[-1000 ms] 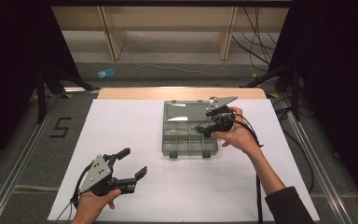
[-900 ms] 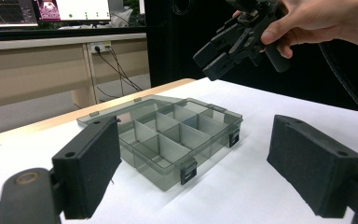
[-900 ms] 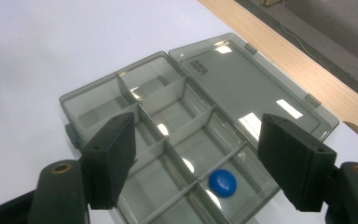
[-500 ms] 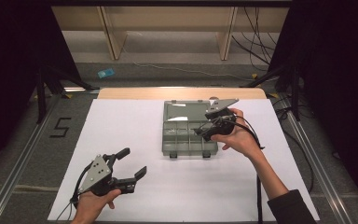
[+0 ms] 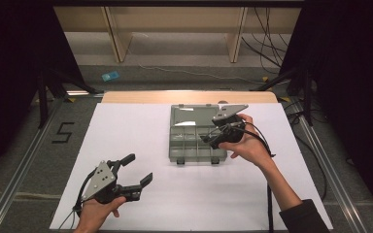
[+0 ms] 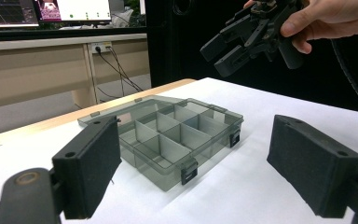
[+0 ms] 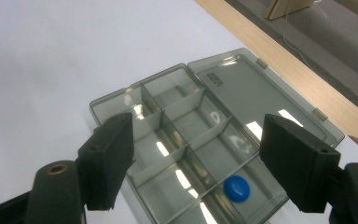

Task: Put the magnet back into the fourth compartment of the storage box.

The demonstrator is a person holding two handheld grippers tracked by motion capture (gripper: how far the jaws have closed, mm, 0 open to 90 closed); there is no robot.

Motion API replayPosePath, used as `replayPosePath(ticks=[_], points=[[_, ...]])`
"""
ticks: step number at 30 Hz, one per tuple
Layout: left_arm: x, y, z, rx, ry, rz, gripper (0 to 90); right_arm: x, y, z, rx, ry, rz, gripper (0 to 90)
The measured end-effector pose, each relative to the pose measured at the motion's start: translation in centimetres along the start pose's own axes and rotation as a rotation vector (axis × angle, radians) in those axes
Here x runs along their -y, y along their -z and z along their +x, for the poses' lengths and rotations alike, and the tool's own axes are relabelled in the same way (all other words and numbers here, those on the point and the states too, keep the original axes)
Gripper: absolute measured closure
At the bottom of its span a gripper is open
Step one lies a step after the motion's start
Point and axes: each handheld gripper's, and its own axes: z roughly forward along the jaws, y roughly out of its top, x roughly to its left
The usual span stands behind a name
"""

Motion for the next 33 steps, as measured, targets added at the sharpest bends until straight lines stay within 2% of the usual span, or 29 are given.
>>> replayPosePath(ticks=[1, 3, 5, 6, 9, 31, 33], points=[[0.0, 0.0, 0.0, 0.003, 0.004, -0.006, 16.4, 0.1, -0.1, 0.1, 0.011, -0.001, -0.015, 27.4], [0.0, 0.0, 0.0, 0.003, 0.003, -0.007, 16.4, 0.1, 0.0, 0.2, -0.005, 0.007, 0.000, 27.3], [0.0, -0.1, 0.0, 0.011, 0.007, -0.017, 16.4, 0.2, -0.1, 0.3, 0.002, 0.002, -0.014, 27.3], [0.0, -0.1, 0.0, 0.009, 0.006, -0.016, 16.4, 0.2, 0.0, 0.5, -0.001, -0.016, -0.007, 27.3], [0.0, -0.1, 0.0, 0.010, 0.005, -0.016, 16.4, 0.2, 0.2, 0.6, -0.019, -0.007, -0.003, 26.9], [0.0, -0.1, 0.0, 0.012, -0.003, -0.015, 16.3, 0.1, 0.5, 2.2, -0.021, 0.000, -0.046, 25.0], [0.0, 0.0, 0.0, 0.004, 0.001, -0.002, 16.4, 0.1, 0.6, 2.3, -0.018, -0.005, -0.051, 24.9]])
